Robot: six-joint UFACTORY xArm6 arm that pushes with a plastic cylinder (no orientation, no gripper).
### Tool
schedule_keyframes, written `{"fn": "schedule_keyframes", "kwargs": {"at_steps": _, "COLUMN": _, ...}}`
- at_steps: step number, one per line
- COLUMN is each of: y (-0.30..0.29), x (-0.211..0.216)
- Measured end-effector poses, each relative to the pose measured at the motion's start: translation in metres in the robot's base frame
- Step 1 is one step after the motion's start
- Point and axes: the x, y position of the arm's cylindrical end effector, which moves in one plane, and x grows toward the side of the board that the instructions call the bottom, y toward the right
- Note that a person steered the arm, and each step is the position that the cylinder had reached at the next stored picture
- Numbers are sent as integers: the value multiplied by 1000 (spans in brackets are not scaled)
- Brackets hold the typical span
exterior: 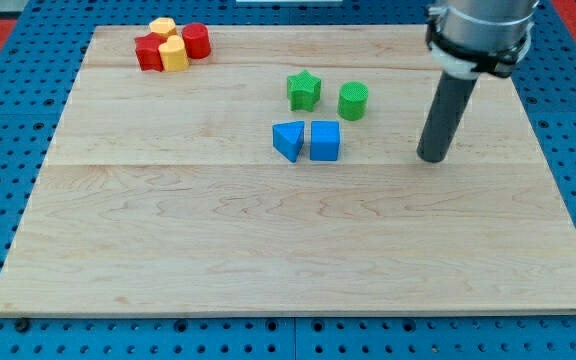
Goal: Move your arm towards the left side of the board
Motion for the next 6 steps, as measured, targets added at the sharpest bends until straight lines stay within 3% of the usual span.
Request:
{"fn": "schedule_keyframes", "kwargs": {"at_steps": 2, "y": -133, "x": 6}}
{"fn": "schedule_keyframes", "kwargs": {"at_steps": 3, "y": -123, "x": -1}}
{"fn": "schedule_keyframes", "kwargs": {"at_steps": 4, "y": -57, "x": -31}}
{"fn": "schedule_keyframes", "kwargs": {"at_steps": 6, "y": -169, "x": -64}}
